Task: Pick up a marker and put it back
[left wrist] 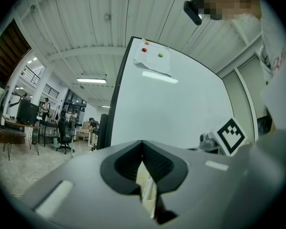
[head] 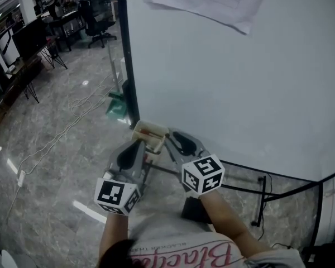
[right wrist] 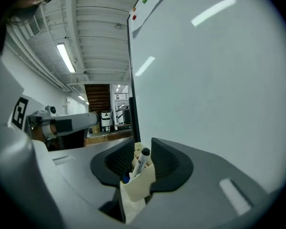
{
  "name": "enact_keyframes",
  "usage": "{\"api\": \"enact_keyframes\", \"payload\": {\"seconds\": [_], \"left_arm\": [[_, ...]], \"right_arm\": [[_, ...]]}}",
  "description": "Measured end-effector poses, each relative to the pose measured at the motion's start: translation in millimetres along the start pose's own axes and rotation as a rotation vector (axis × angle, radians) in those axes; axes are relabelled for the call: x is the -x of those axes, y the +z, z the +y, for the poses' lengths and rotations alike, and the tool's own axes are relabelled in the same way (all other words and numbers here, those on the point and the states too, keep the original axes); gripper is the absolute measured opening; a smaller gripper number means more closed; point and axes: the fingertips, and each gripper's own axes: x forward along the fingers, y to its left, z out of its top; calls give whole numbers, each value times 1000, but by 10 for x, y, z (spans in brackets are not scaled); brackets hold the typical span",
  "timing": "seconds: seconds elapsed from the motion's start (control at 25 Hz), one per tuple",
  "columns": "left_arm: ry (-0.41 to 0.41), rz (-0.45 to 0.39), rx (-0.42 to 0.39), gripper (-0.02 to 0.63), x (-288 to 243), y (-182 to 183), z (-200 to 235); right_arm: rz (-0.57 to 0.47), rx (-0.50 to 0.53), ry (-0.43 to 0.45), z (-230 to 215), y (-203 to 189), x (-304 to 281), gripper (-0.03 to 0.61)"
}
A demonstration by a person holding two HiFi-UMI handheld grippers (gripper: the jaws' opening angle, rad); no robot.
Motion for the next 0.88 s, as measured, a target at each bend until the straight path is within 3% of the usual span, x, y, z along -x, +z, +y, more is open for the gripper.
{"api": "enact_keyframes", "payload": {"seconds": [0.16,0.36,0.88], "left_arm": [[-8,0,0,0,-22,0,-12],[-19,-15,-2,0,-18,44,-52],[-39,-30,5,0,-36,83,-114]], "right_arm": [[-40,37,-53,58,241,209,2],[-73,69,-9,270,375,384,0],[-90,111,-31,271,415,536,0]]}}
